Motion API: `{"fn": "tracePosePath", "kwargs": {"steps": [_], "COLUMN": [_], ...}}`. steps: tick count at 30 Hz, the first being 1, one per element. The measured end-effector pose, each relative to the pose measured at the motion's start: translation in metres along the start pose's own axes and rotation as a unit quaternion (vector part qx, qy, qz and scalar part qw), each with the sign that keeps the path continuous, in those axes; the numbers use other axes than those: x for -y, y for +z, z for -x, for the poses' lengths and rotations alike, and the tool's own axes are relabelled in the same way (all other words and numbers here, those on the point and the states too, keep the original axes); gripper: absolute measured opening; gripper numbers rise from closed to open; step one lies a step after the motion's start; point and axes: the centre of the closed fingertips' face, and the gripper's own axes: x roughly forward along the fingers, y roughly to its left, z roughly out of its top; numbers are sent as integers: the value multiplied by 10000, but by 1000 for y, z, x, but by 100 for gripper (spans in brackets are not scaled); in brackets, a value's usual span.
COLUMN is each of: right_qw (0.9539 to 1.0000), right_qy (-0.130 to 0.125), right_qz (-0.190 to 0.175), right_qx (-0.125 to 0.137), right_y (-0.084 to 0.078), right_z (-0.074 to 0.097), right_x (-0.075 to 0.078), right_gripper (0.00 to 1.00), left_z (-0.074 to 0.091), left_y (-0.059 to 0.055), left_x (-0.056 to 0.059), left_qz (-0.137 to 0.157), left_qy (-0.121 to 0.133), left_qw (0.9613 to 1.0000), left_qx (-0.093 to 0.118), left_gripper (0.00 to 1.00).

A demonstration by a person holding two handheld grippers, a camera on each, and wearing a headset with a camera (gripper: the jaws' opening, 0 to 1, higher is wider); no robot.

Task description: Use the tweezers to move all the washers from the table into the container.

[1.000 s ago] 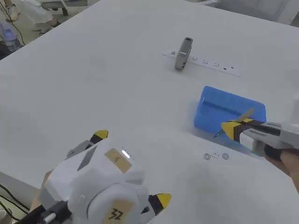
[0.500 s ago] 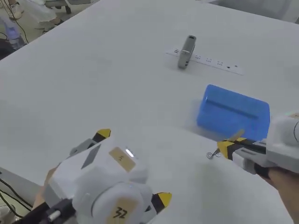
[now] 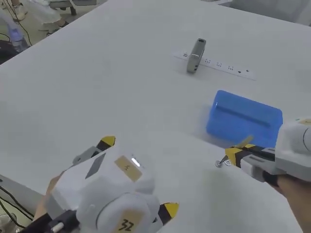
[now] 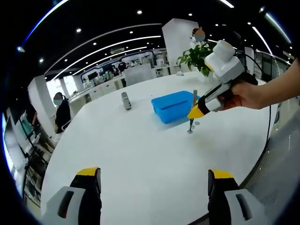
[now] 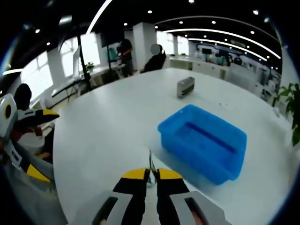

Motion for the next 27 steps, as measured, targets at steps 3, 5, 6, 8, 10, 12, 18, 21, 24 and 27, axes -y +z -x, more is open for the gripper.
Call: {"fn": "tracePosePath", "kwargs": {"steps": [3,5,6,8,10,12,18,21,24,27], "right_qw": [10000,10000,9999,9998,9997,9996,9996,9999,10000,9999], "right_qy": [-24,-50,-58,-86,-100,-108,-97,-21,-19,-10], "right_qz": [15,62,103,198,225,261,250,113,63,38], "right_qx": [18,7,10,12,20,1,-81,-50,25,131], "right_y": [1,1,1,1,1,2,2,5,12,21], "right_z": [0,0,0,0,0,0,2,4,7,10], "right_x": [0,-1,-4,-5,-5,-7,-10,-12,-10,-8], "right_gripper": [3,3,3,3,3,2,2,2,2,2], "left_z": [0,0,0,0,0,0,0,0,0,0], "left_y": [0,0,0,-1,-1,0,-1,-1,-1,-1], "left_x": [0,0,0,1,1,0,0,0,-1,-1], "left_qz": [-8,-6,-7,-17,-22,-10,-18,-3,7,7], "left_qy": [1,1,-2,-7,-8,0,15,21,33,39], "left_qw": [10000,10000,10000,10000,10000,10000,10000,10000,10000,10000], "left_qx": [-11,-8,-14,-22,-17,-12,-31,-23,-23,-28], "left_gripper": [97,97,97,97,97,97,97,97,97,97]}}
